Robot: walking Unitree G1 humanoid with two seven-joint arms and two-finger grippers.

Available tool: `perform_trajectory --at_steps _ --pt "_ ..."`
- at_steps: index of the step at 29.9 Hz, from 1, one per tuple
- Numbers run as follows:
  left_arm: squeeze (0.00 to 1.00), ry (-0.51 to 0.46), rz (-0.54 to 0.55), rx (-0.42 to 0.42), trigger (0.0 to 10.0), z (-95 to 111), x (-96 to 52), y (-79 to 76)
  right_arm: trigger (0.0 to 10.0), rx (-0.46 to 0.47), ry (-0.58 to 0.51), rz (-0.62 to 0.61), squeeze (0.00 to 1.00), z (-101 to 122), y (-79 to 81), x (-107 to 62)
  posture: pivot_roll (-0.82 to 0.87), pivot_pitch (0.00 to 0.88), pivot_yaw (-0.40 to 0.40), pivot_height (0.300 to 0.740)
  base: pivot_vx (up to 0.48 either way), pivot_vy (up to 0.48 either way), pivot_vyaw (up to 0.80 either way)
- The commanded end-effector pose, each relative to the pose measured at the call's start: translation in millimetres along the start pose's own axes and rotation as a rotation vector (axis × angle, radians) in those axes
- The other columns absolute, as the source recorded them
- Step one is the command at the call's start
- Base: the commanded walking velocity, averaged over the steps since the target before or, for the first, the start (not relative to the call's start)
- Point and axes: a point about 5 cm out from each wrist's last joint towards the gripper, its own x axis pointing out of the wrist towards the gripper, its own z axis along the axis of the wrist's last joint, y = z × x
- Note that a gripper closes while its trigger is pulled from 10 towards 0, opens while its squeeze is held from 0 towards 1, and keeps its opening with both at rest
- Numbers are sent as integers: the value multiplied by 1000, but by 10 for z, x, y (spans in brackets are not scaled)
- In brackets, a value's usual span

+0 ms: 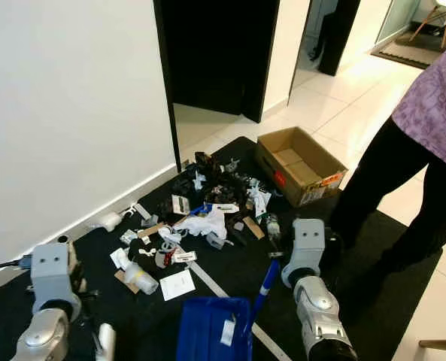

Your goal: Sweep floor

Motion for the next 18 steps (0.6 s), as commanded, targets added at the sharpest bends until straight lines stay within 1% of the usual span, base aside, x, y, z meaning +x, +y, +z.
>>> perform_trajectory --at_steps 1,4,6,7,8,9,11,15,16,18 --pt "0 -28 8 -6 10000 66 -34 6 10000 6 2 3 0 -48 -43 -51 71 107 27 740 0 0 0" --pt "0 -38 -8 -14 10000 90 -46 -33 10000 39 -41 30 0 8 -9 -33 69 105 30 740 0 0 0" --pt "0 -40 -19 -12 10000 106 -47 -71 10000 5 -45 49 0 38 37 0 69 106 32 740 0 0 0" --pt "0 -40 -19 -12 10000 106 -47 -71 10000 5 -45 49 0 38 37 0 69 106 32 740 0 0 0" --pt "0 -44 -24 -9 10000 114 -45 -84 10000 -45 -41 63 0 53 62 16 69 106 32 740 0 0 0" --pt "0 -44 -24 -9 10000 114 -45 -84 10000 -45 -41 63 0 53 62 16 69 106 32 740 0 0 0" --pt "0 -47 -29 0 10000 131 -45 -98 10000 -98 -36 89 0 70 85 36 69 105 28 740 0 0 0" --pt "0 -47 -34 5 10000 142 -46 -113 10000 -114 -38 98 0 109 62 58 69 110 21 740 0 0 0" --pt "0 -44 -39 12 10000 135 -49 -139 10000 -117 -44 80 0 164 14 90 70 113 19 740 0 0 0" --pt "0 -44 -41 13 10000 132 -49 -148 10000 -113 -46 75 0 179 1 100 71 111 19 740 0 0 0"
